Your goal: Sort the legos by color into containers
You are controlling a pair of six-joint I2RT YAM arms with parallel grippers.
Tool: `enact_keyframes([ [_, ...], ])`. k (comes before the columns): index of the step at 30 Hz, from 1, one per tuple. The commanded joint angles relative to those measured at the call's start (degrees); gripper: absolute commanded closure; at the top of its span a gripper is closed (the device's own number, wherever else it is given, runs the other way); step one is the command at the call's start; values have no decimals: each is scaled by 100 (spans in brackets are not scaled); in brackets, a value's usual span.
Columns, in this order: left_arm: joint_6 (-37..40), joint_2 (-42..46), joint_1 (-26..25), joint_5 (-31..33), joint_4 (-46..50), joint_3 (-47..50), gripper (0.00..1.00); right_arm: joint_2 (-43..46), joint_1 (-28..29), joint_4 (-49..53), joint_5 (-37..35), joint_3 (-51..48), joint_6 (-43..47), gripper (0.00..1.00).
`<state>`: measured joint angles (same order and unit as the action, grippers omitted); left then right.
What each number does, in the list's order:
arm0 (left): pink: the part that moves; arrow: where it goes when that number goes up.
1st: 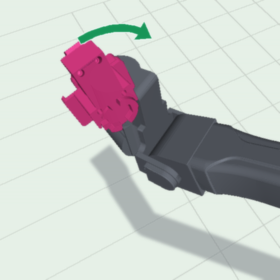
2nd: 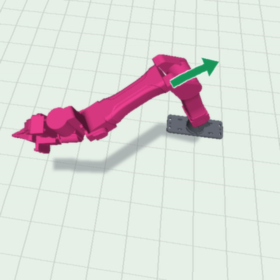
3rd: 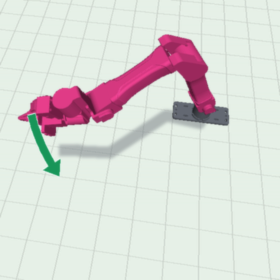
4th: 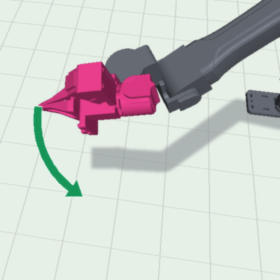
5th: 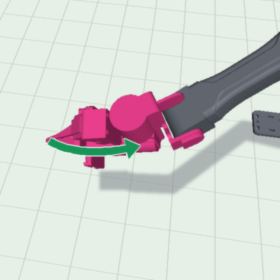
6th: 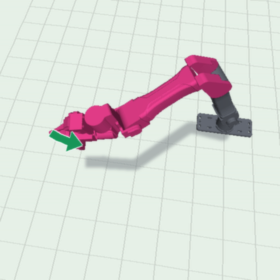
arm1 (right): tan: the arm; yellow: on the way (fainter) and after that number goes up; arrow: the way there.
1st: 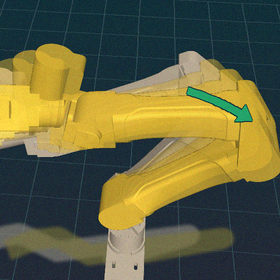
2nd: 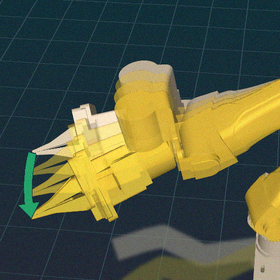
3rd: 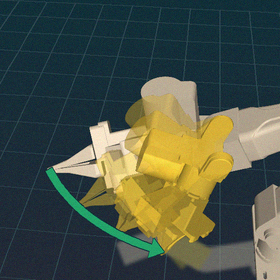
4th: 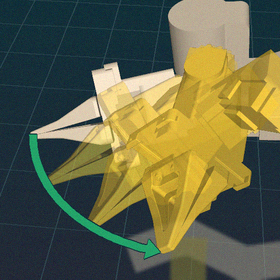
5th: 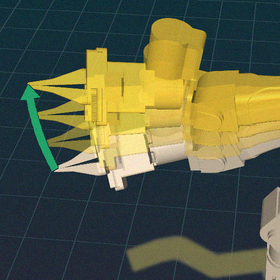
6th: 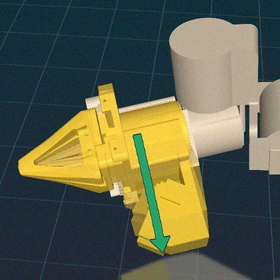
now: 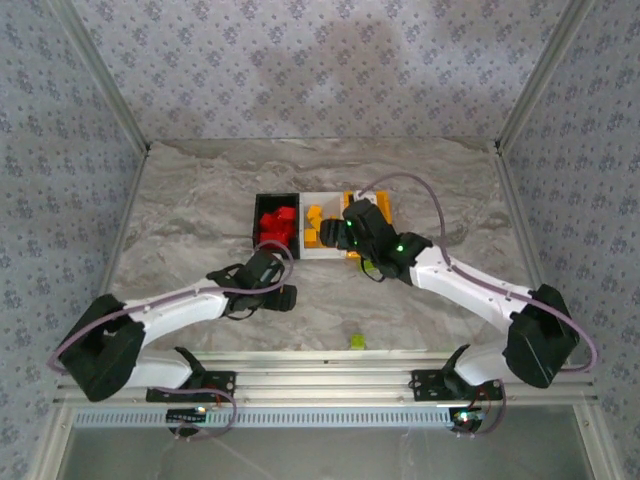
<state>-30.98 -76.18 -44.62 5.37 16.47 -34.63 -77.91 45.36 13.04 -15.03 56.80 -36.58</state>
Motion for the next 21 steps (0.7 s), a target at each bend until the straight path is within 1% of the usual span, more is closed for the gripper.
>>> enact_keyframes([
  [1, 179, -327, -105, 67, -194, -284, 19, 453, 106, 2, -349, -414, -224, 16],
  [4, 191, -590, -206, 92, -231, -365, 27, 852, 148, 79, -570, -729, -306, 16],
  [8, 129, -799, -282, 88, -232, -361, 41, 1284, 153, 124, -747, -992, -383, 15],
  [9, 112, -805, -285, 80, -232, -342, 47, 1353, 149, 130, -760, -1028, -390, 15],
  [11, 93, -757, -307, 85, -217, -320, 54, 1450, 157, 185, -775, -1072, -401, 15],
  [16, 44, -374, -367, 4, -34, -431, 64, 1621, 209, 285, -838, -1263, -496, 15],
  [21, -26, 36, -389, -210, 164, -964, 67, 1911, 267, 398, -944, -1651, -693, 15],
])
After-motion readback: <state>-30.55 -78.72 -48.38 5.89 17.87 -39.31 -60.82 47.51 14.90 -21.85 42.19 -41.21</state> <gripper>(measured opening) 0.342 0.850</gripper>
